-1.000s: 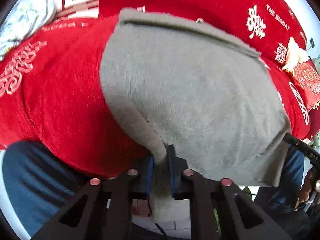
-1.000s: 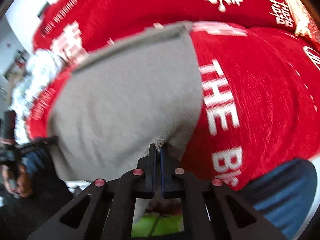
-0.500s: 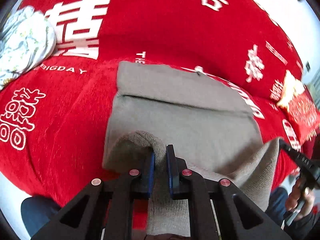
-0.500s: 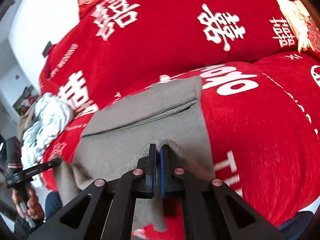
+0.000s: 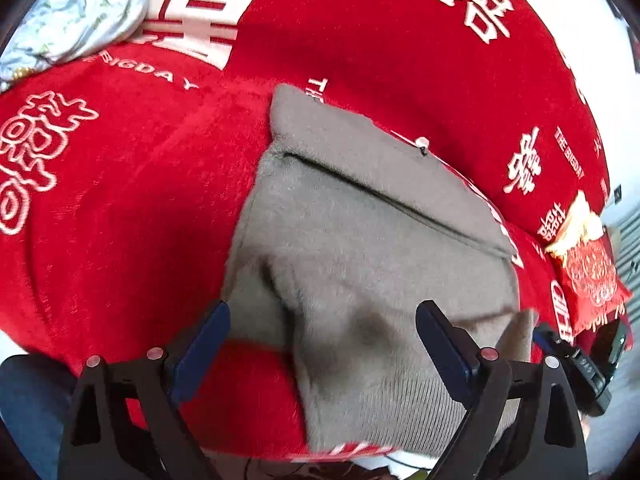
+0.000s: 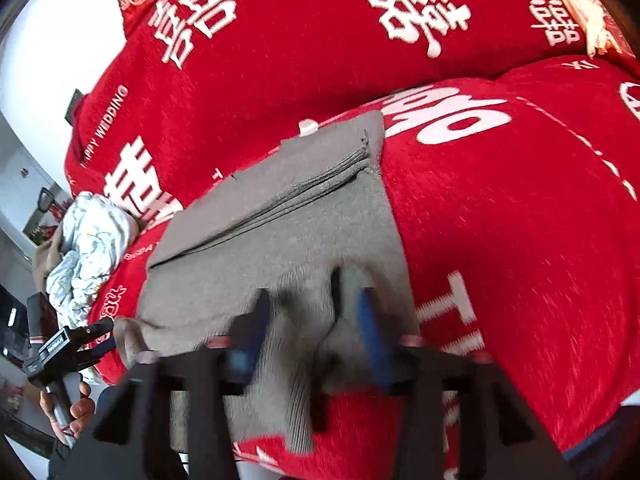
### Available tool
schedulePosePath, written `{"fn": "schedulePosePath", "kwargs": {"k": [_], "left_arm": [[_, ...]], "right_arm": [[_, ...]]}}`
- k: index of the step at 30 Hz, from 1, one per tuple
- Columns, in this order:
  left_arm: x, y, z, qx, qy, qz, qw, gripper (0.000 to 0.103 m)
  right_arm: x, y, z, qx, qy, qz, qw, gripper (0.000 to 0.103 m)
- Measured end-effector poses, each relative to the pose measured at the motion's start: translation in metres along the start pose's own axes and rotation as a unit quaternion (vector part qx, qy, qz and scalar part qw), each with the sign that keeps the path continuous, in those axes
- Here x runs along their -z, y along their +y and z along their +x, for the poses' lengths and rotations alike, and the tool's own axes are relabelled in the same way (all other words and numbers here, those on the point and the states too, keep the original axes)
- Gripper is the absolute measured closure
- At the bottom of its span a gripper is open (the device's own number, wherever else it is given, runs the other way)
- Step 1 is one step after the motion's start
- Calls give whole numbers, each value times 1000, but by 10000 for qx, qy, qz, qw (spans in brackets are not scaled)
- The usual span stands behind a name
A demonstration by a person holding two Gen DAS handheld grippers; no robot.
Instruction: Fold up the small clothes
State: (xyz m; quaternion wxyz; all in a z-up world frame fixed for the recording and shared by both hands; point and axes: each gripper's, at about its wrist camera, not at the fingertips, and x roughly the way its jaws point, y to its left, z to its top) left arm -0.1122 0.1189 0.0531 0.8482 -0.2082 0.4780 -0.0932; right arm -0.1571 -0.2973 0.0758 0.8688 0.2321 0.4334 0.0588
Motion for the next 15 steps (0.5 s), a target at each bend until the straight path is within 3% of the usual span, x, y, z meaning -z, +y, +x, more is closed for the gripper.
{"fn": "schedulePosePath", "kwargs": {"k": [5, 8, 9, 11, 12, 13, 15], "left_arm": [[42, 9, 4, 51, 421, -204, 9989, 8], [59, 0, 20, 8, 616, -51, 9981, 10], [62, -7, 29, -54, 726, 46, 9973, 15], [65, -21, 31, -295, 573, 335, 9974, 15], [65, -31, 31, -257, 498, 546, 9969, 27], [66, -37, 30, -220, 491, 647, 9965, 49], [66, -44, 32, -224, 540, 783, 9952, 65]], "right_arm": [[32, 0, -11, -339, 217, 106, 9991, 47], [46, 3, -1, -324, 430, 0, 9985, 47], [49, 3, 8, -279, 548, -23, 9981, 47], [53, 5, 20, -240, 665, -28, 9975, 58], [53, 8, 19, -283, 608, -114, 9977, 66], [53, 11, 20, -403, 661, -182, 9968, 87], [53, 17, 22, -441, 749, -358, 9956, 93]]}}
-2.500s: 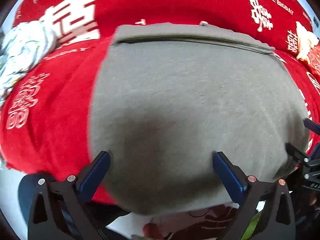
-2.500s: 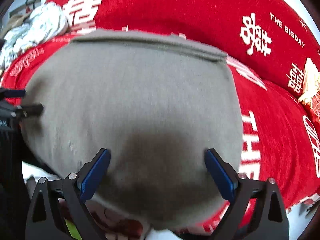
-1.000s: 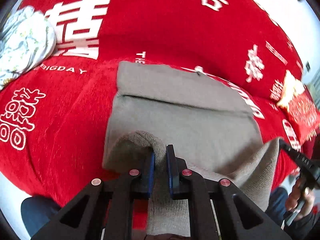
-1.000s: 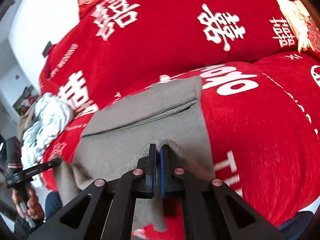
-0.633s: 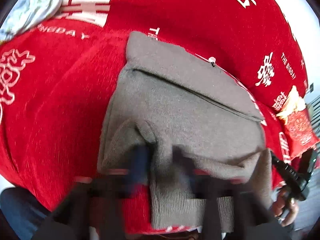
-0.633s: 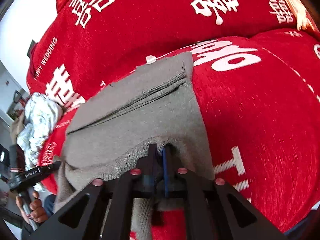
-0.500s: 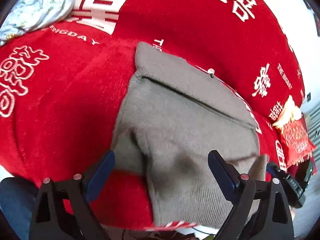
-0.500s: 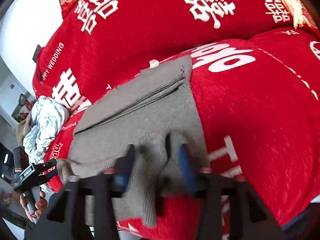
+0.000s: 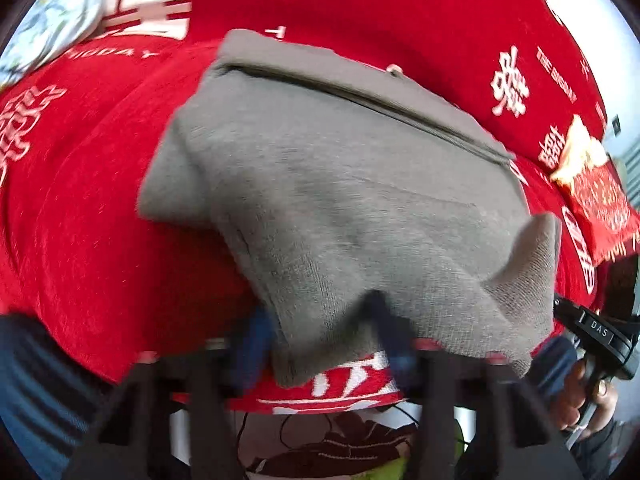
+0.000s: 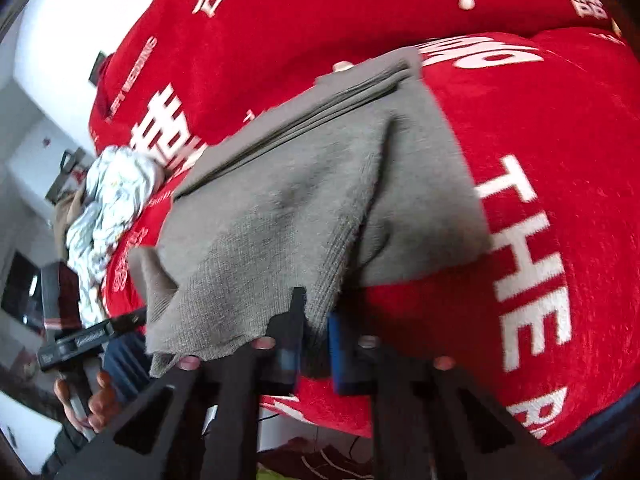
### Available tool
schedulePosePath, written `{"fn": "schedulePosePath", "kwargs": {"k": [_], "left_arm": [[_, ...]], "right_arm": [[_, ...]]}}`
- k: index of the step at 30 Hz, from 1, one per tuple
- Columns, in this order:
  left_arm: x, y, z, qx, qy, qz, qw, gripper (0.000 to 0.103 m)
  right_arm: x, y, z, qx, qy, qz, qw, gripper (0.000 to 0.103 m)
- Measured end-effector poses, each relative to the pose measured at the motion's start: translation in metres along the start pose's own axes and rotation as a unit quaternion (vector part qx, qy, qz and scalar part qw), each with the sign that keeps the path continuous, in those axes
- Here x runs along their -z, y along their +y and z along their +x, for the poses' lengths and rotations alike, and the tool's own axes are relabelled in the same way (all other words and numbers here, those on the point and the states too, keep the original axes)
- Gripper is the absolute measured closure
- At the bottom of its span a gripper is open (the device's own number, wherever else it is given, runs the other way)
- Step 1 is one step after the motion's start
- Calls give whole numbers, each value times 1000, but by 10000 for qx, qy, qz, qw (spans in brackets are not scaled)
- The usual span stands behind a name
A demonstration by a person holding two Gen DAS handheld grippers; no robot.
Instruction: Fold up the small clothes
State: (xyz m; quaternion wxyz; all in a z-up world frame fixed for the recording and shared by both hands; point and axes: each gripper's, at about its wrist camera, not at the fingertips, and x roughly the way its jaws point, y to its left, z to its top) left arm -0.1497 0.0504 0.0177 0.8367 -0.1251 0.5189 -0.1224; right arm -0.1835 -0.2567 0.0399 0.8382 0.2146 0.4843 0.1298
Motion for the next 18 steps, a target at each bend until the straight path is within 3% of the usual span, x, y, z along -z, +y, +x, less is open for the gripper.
{"fn": "schedulePosePath", "kwargs": {"k": [3, 5, 13, 18], "left_arm": [[0, 0, -1, -36, -25, 25, 10000, 92], [2, 6, -8, 184, -77, -125, 9997, 92], [0, 13, -67, 566, -1045, -309, 9924, 92], [-22, 9, -91, 506, -1431, -336, 9878, 92]], "right_arm": [[2, 5, -4, -13, -20, -180, 9998, 95], [3, 7, -16, -216, -144, -221, 9994, 95], [-9, 17, -66, -791, -793, -195, 9935, 95], [-29, 27, -77, -783, -1034, -216, 9913, 95]]}}
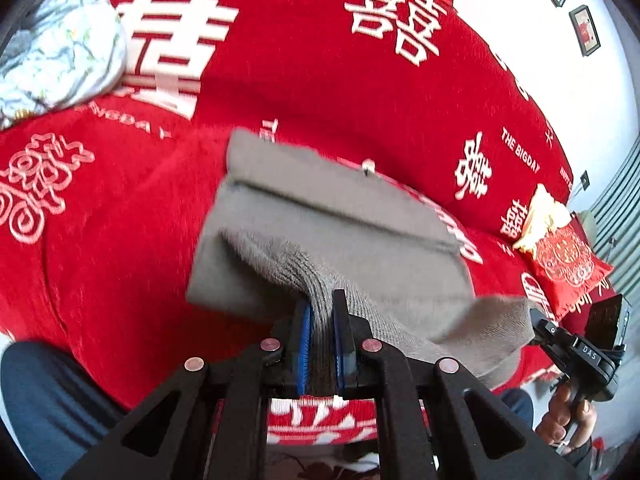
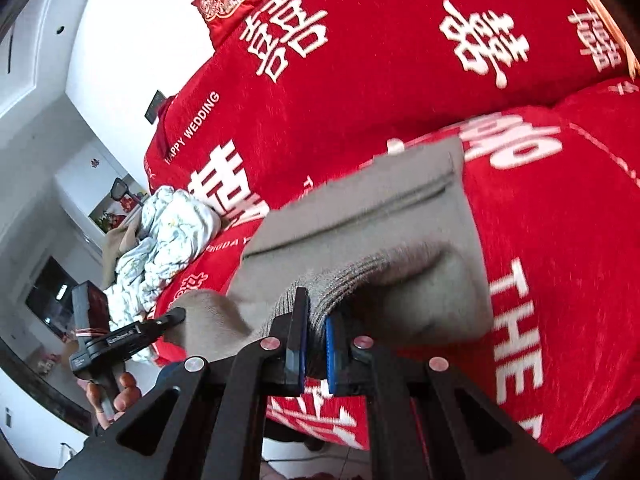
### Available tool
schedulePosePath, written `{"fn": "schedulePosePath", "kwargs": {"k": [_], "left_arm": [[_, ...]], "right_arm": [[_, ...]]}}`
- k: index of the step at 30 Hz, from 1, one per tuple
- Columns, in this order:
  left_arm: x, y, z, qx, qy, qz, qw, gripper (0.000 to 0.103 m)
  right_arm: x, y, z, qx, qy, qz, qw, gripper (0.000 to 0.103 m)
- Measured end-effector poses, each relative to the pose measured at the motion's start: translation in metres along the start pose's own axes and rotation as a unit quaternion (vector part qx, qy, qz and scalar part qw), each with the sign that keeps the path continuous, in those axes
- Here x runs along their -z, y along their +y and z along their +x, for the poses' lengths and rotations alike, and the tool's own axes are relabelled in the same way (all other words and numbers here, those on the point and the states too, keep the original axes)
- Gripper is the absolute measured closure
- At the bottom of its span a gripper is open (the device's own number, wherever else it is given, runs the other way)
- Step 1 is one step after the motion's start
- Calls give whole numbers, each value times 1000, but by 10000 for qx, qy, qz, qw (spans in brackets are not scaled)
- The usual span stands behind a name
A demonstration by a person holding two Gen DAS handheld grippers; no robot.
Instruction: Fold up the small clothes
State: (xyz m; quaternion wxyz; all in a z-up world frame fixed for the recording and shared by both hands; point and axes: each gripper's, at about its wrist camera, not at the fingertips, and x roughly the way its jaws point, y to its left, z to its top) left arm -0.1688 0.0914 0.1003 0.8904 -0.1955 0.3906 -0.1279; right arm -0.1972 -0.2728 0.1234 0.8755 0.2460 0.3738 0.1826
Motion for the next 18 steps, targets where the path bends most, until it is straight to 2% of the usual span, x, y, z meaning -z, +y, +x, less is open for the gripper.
{"fn": "schedulePosePath", "kwargs": {"k": [9, 13, 18], "left_arm": [[-53, -2, -4, -211, -447, -248, 9985, 92], [-69, -1, -3, -356, -651, -393, 9965, 93], [-86, 2, 14, -538, -616, -487, 9955, 93]], "right_arm": [[-45, 8, 3, 230, -289, 4, 9993, 96], [-62, 11, 10, 511, -400, -76, 9979, 96], [-78, 7, 33, 768, -286, -95, 9966, 96]]}}
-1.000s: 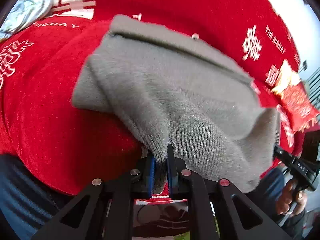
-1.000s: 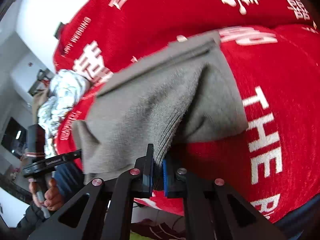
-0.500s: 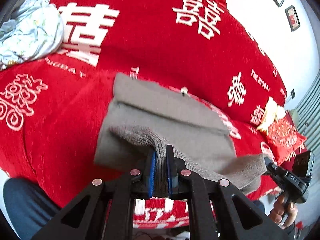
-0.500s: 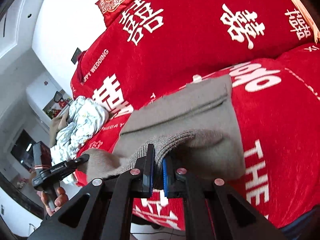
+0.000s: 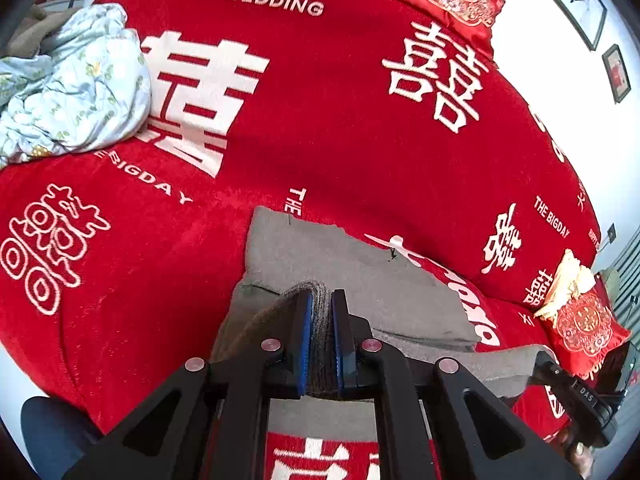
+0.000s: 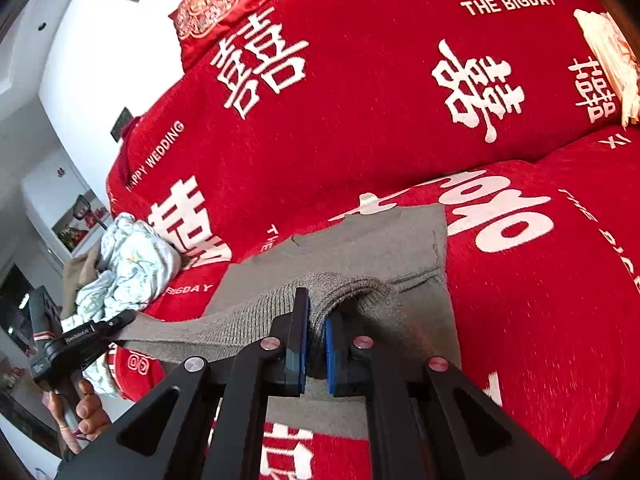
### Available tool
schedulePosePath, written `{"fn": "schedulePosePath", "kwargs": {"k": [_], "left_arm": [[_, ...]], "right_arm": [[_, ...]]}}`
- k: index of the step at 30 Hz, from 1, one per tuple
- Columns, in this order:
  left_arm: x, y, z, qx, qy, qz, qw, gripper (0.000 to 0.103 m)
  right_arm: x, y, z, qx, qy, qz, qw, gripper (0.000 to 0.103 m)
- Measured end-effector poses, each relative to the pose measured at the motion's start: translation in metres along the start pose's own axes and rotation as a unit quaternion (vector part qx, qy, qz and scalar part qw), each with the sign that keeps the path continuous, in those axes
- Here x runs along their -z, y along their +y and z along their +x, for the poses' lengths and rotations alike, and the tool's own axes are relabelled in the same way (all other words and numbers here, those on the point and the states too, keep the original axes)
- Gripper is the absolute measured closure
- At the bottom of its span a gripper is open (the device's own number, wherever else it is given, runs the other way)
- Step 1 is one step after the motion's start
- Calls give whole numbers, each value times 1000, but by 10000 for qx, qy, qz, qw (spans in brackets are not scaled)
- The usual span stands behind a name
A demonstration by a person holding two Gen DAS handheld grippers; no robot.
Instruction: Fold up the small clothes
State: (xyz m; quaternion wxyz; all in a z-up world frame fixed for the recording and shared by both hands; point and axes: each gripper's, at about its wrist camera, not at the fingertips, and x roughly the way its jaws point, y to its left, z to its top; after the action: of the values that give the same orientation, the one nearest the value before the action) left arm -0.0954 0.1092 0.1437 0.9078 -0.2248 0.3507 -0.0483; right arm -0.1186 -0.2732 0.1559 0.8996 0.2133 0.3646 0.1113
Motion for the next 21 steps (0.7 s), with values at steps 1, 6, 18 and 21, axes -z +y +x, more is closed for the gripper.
{"fn": "schedulePosePath", "kwargs": {"k": [1, 6, 18, 21], "left_arm": [[0, 0, 5, -8, 39, 7, 10000, 93], [2, 8, 27, 13, 244, -75, 9997, 93], [-35, 10, 27, -103, -118, -211, 9997, 93], [-43, 6, 36, -194, -93, -135, 9997, 93]], "right_arm": [[-2, 1, 5, 23, 30, -27, 10000, 96], [-5, -2, 22, 311, 136, -137, 9993, 96], [-34, 8, 37, 468, 22, -348, 9983, 96], [-41, 9, 45, 503, 64, -338, 9981, 96]]}}
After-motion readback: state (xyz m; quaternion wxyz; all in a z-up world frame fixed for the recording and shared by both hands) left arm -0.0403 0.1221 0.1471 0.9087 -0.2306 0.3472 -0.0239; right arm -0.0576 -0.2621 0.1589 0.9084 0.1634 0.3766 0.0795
